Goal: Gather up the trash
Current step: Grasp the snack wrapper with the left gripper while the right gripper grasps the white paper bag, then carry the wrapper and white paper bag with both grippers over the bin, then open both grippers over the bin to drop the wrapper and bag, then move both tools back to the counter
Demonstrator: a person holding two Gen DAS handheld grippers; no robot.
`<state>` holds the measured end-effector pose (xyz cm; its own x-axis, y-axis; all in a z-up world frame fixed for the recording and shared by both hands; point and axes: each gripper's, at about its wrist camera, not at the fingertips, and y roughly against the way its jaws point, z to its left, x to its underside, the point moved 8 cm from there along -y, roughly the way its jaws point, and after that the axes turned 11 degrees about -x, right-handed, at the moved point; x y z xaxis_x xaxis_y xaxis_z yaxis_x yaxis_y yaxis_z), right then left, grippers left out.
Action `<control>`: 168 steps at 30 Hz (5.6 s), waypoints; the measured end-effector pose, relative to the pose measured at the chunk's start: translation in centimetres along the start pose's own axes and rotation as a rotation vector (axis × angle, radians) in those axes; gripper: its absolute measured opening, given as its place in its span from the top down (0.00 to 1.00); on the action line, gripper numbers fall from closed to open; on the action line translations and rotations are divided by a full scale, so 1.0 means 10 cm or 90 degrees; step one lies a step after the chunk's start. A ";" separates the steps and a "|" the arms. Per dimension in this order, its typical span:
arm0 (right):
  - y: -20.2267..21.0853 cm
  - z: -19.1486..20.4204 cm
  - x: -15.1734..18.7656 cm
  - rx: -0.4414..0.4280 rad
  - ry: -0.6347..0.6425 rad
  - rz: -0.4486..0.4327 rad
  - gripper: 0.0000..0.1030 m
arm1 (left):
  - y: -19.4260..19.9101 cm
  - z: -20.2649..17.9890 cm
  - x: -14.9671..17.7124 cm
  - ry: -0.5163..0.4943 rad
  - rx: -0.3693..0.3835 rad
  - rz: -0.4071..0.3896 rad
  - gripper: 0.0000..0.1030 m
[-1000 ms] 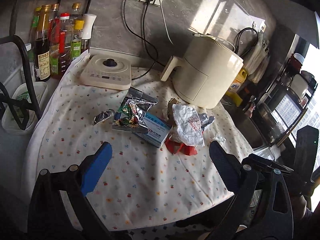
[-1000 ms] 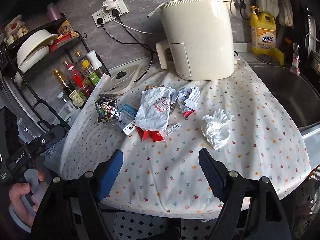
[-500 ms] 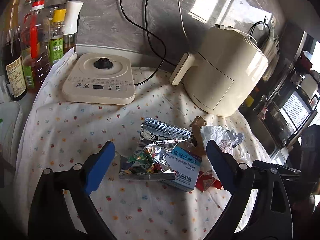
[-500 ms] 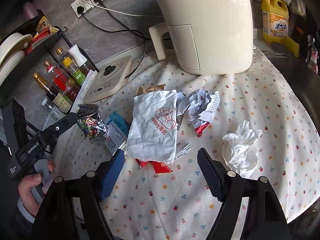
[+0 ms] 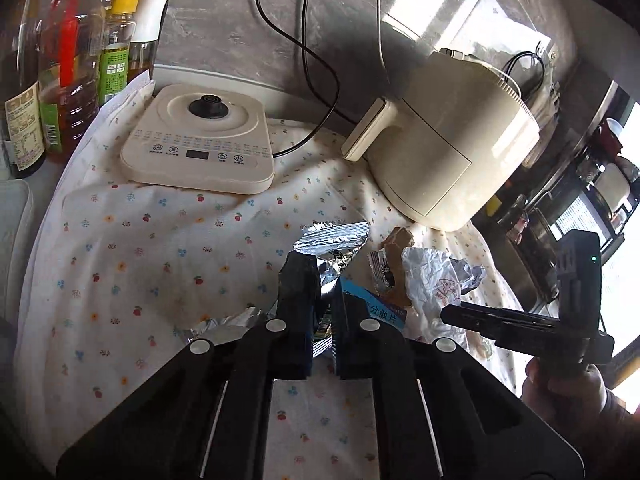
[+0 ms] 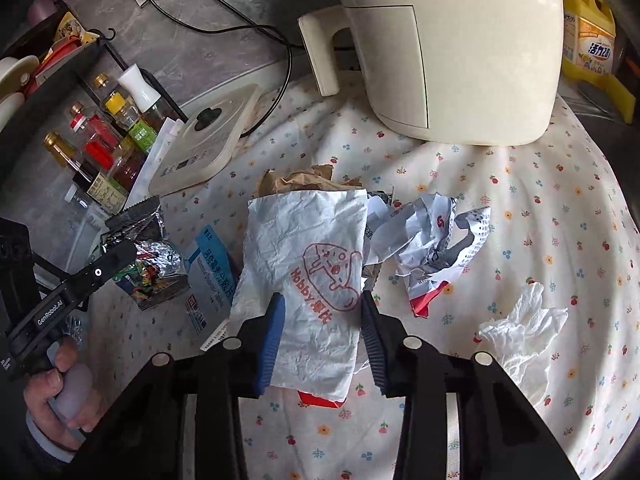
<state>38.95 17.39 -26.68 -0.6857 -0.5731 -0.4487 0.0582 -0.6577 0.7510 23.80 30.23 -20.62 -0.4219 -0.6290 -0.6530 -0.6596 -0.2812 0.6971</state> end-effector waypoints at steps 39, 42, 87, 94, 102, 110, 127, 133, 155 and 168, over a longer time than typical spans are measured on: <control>2.31 -0.44 1.60 0.046 -0.016 -0.157 0.98 | 1.14 -1.52 1.28 -0.090 0.040 -0.011 0.93; 2.48 -0.57 1.83 0.055 -0.034 -0.162 0.98 | 1.22 -1.70 1.46 -0.105 0.054 -0.004 0.93; 3.62 -2.54 5.87 0.267 -0.490 -0.184 0.44 | 1.23 -3.98 4.66 -0.447 0.252 0.290 0.93; 3.89 -2.60 6.02 0.292 -0.522 -0.205 0.46 | 1.15 -4.21 4.86 -0.468 0.272 0.313 0.93; 4.33 -2.64 6.29 0.357 -0.567 -0.235 0.36 | 1.06 -4.59 5.22 -0.495 0.312 0.363 0.88; 4.49 -2.65 6.38 0.375 -0.583 -0.250 0.33 | 1.04 -4.78 5.30 -0.510 0.323 0.368 0.42; 4.25 -2.43 5.05 0.317 -0.423 -0.271 0.08 | 1.07 -4.14 3.83 -0.362 0.205 0.201 0.14; 4.08 -2.13 4.30 0.279 -0.329 -0.279 0.08 | 1.17 -3.67 3.17 -0.293 0.153 0.123 0.07; 3.03 -0.78 2.20 0.164 -0.040 -0.298 0.08 | 1.54 -1.65 1.73 -0.085 -0.030 -0.038 0.08; 2.37 -0.37 1.54 0.120 0.009 -0.240 0.08 | 1.17 -1.18 1.21 -0.059 -0.024 -0.042 0.25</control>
<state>32.49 -8.83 -17.54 -0.6239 -0.3168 -0.7144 -0.3299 -0.7220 0.6082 18.29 10.80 -16.87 -0.4358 -0.5389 -0.7209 -0.6640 -0.3482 0.6617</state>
